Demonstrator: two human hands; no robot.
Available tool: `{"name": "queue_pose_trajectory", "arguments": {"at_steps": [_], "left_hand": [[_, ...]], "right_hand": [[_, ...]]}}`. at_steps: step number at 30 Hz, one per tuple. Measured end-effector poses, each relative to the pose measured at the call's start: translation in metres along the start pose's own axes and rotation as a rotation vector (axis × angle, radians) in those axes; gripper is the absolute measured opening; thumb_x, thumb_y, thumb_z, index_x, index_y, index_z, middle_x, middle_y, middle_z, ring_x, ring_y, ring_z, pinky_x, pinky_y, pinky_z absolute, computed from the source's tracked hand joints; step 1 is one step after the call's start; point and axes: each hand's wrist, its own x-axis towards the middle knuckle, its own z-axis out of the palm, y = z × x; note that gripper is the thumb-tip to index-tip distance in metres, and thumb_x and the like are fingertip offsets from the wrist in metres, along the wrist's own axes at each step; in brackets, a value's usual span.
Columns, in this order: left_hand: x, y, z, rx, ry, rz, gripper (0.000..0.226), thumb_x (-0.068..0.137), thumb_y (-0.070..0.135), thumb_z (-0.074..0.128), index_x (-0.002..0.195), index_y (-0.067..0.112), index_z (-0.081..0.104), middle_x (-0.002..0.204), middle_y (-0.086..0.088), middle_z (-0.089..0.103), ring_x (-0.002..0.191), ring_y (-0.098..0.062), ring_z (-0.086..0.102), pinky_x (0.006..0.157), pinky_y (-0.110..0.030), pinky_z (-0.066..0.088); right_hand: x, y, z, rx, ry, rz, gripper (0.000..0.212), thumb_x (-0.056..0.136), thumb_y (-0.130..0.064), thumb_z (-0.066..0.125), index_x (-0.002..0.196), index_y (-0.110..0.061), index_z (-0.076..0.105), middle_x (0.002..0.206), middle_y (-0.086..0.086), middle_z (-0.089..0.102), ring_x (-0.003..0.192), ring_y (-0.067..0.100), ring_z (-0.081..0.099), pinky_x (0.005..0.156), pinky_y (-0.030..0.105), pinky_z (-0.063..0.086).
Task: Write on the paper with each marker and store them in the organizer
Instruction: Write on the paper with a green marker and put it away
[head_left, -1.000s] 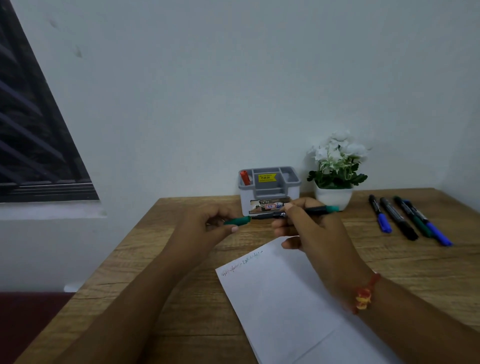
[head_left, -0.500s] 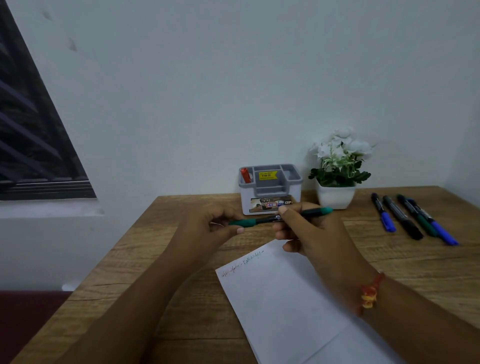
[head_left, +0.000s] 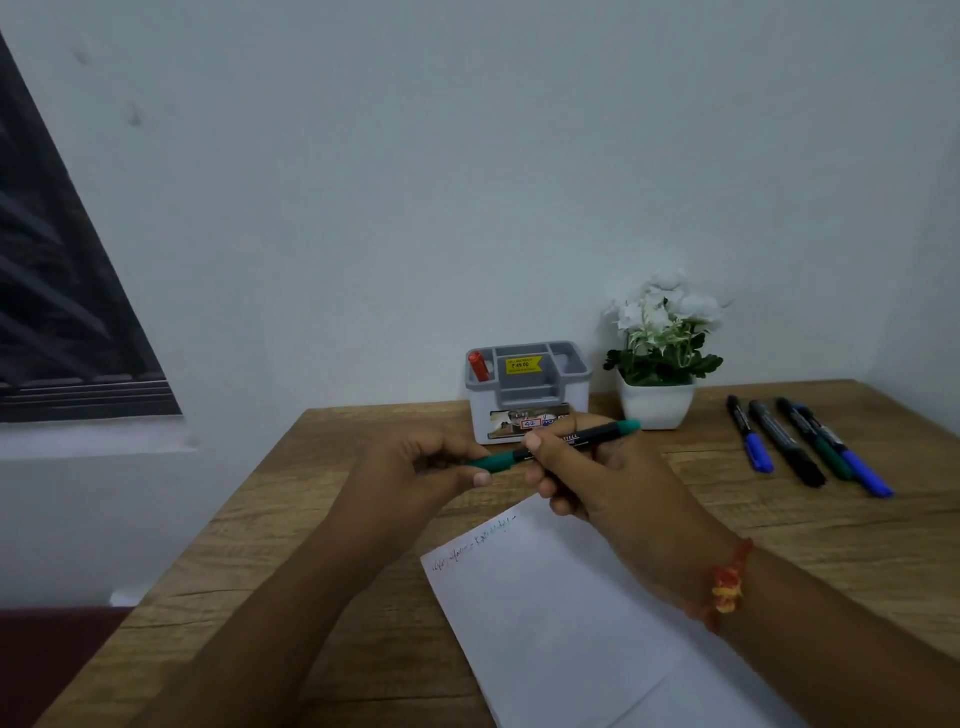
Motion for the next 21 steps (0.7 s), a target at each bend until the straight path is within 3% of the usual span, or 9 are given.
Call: {"name": "queue_pose_trajectory", "arguments": {"at_steps": [3,7,11,15,18,21], "left_hand": [[-0.001,0.002,0.005,-0.003,-0.017,-0.027,0.018,0.076,0.008,0.078,0.085,0.024,0.077,0.084,0.003,0.075,0.08,-0.011,0.067,0.073,-0.023,0.056],[0.002,0.003,0.01,-0.001,0.056,-0.023,0.017,0.078,0.014,0.077,0.088,0.026,0.076,0.086,0.004,0.074,0.082,-0.006,0.065,0.068,-0.011,0.051],[0.001,0.003,0.014,-0.006,0.152,0.02,0.018,0.08,0.019,0.076,0.09,0.033,0.071,0.085,0.013,0.071,0.083,0.003,0.062,0.071,-0.012,0.049],[0.002,0.008,0.009,-0.009,0.368,0.093,0.02,0.083,0.016,0.074,0.1,0.024,0.072,0.09,0.012,0.069,0.084,0.0,0.06,0.074,-0.016,0.052],[0.01,0.019,0.011,0.029,0.461,0.16,0.019,0.086,0.016,0.071,0.105,0.02,0.072,0.096,0.005,0.069,0.087,-0.005,0.062,0.079,-0.023,0.053],[0.03,0.034,0.015,0.119,0.469,0.24,0.017,0.09,0.021,0.066,0.107,0.021,0.069,0.101,0.006,0.067,0.091,-0.002,0.062,0.08,-0.018,0.053]], "right_hand": [[0.002,-0.001,-0.001,0.016,-0.012,0.013,0.015,0.096,-0.018,0.065,0.097,-0.004,0.071,0.066,0.005,0.069,0.056,0.007,0.06,0.051,0.018,0.048],[0.001,-0.003,-0.003,0.137,0.0,0.073,0.02,0.094,-0.023,0.066,0.1,-0.006,0.074,0.072,0.006,0.071,0.06,0.006,0.063,0.053,0.019,0.049],[0.001,-0.006,0.0,0.225,0.12,0.151,0.034,0.092,-0.042,0.064,0.101,-0.01,0.07,0.072,0.005,0.073,0.057,0.005,0.063,0.049,0.019,0.051],[0.004,-0.006,-0.01,0.033,0.335,0.119,0.043,0.101,-0.05,0.047,0.097,-0.012,0.065,0.067,0.005,0.072,0.053,0.006,0.062,0.045,0.021,0.048],[0.003,-0.003,-0.021,-0.204,0.36,0.015,0.043,0.103,-0.048,0.044,0.089,-0.016,0.067,0.069,0.003,0.073,0.059,0.009,0.065,0.049,0.026,0.049],[0.005,0.0,-0.032,-0.534,0.36,-0.123,0.049,0.102,-0.053,0.042,0.077,-0.018,0.065,0.065,0.002,0.071,0.062,0.012,0.068,0.059,0.035,0.054]]}}
